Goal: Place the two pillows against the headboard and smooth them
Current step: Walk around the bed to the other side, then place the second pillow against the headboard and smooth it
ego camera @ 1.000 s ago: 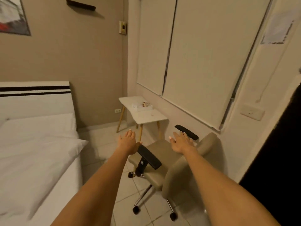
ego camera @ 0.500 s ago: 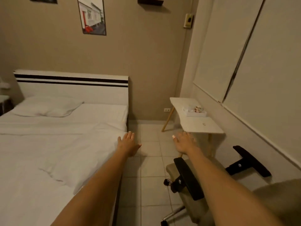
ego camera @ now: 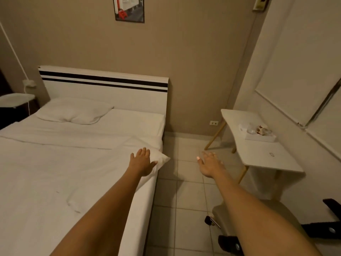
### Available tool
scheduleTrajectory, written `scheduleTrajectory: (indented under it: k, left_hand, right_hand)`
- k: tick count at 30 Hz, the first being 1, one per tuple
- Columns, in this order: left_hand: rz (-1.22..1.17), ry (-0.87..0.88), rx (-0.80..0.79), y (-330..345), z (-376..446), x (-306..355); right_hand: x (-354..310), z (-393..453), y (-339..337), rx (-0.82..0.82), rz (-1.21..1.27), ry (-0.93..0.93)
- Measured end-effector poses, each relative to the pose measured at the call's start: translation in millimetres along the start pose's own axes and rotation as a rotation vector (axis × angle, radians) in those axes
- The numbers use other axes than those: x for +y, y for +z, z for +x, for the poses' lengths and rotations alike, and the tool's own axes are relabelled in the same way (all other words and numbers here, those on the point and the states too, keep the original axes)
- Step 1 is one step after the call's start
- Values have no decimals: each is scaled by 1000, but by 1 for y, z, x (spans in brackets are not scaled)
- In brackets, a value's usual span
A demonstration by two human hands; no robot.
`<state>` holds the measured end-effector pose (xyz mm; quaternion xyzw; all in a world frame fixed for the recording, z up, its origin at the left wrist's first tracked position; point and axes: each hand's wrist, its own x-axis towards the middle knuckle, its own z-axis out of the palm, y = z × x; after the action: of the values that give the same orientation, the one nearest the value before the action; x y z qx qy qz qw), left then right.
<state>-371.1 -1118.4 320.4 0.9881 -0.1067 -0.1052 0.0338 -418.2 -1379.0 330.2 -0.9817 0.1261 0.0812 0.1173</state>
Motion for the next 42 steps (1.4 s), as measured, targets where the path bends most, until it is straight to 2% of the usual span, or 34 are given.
scheduleTrajectory:
  k: [15, 19, 24, 33, 42]
  left_hand:
    - [-77, -283, -57, 10, 161, -80]
    - [-82, -333, -76, 20, 187, -108]
    - [-81, -407, -142, 46, 224, -159]
    - [-98, -412, -251, 121, 318, -253]
    - [-138, -435, -341, 209, 408, -331]
  right_hand:
    - [-85, 236, 12, -86, -62, -216]
    - [-110, 275, 36, -170, -54, -257]
    - [-133, 314, 86, -291, -73, -263]
    - [-186, 364, 217, -475, -50, -205]
    - [-225, 399, 344, -570, 128, -29]
